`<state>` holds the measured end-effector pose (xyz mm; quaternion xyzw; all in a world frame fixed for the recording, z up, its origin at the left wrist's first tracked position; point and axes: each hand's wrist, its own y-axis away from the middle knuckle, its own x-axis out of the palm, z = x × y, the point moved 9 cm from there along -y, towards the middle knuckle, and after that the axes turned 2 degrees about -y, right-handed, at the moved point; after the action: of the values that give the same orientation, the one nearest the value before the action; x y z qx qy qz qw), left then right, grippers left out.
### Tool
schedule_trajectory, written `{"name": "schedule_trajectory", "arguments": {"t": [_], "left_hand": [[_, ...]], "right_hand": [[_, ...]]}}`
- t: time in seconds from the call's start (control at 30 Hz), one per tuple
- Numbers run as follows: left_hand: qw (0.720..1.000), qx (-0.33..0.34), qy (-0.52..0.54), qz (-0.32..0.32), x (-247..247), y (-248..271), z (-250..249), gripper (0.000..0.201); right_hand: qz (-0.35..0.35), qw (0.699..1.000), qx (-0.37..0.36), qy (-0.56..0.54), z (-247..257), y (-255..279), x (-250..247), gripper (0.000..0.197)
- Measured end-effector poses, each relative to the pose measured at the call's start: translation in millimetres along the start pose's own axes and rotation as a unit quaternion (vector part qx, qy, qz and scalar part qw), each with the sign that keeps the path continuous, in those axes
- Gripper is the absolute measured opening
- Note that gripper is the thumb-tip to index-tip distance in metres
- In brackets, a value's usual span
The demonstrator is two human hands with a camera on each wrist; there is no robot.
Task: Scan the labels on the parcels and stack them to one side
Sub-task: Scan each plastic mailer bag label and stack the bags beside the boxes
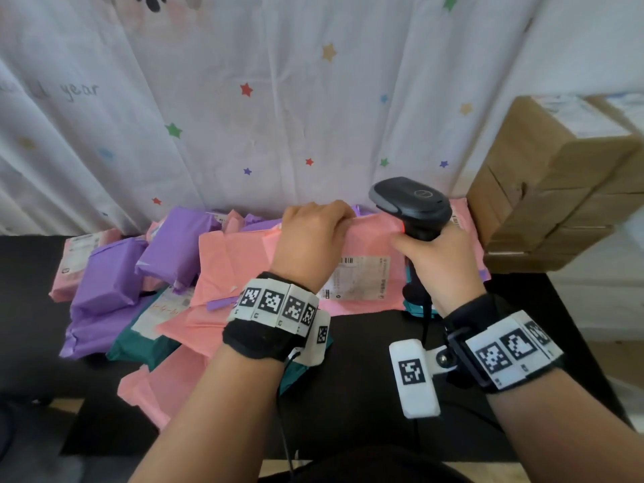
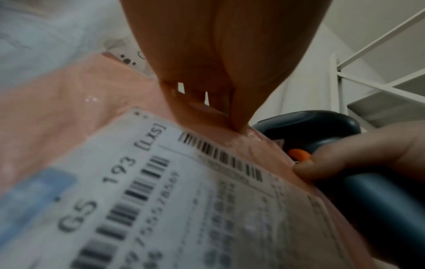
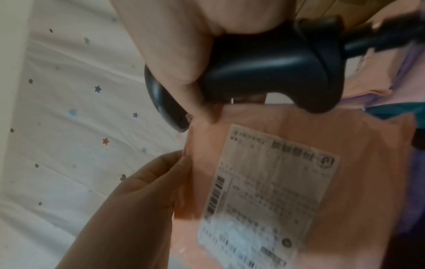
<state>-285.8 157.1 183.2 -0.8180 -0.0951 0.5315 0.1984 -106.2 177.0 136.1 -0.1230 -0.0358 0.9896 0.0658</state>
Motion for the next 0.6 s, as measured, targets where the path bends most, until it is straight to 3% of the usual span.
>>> {"name": "schedule_trajectory", "arguments": {"t": [0.13, 0.2, 0.27, 0.33, 0.43, 0.5, 0.6], "left_hand": [[0.997, -0.006, 0.030, -0.066, 8.8, 6.7, -13.0, 0.021], [0.993, -0.067, 0.066, -0.075, 23.6, 12.0, -3.1, 0.032], [0.982, -0.153, 0.106, -0.001, 56.1, 19.7, 10.6, 0.032], [0.958, -0.218, 0.134, 0.127, 101.8, 34.1, 16.1, 0.027], [0.918, -0.214, 0.097, 0.318, 155.6, 61.2, 2.0, 0.036], [0.873, -0.261, 0.220, 0.348, 170.4, 70.1, -6.7, 0.048], [0.792, -0.326, 0.412, 0.310, 178.1, 67.6, -16.7, 0.045]], "right_hand": [[-0.030, 0.999, 0.030, 0.010, -17.0, 1.5, -13.1, 0.023], [-0.069, 0.996, 0.047, -0.008, -25.2, 1.0, -28.9, 0.024], [-0.119, 0.990, 0.068, -0.021, -34.1, -1.6, -47.8, 0.029], [-0.151, 0.984, 0.081, -0.040, -40.3, -3.7, -62.5, 0.034], [-0.173, 0.977, 0.093, -0.082, -48.1, -5.5, -74.8, 0.028], [-0.179, 0.973, 0.106, -0.098, -53.5, -3.6, -78.9, 0.026], [-0.188, 0.967, 0.123, -0.123, -62.4, 0.9, -81.6, 0.025]]}}
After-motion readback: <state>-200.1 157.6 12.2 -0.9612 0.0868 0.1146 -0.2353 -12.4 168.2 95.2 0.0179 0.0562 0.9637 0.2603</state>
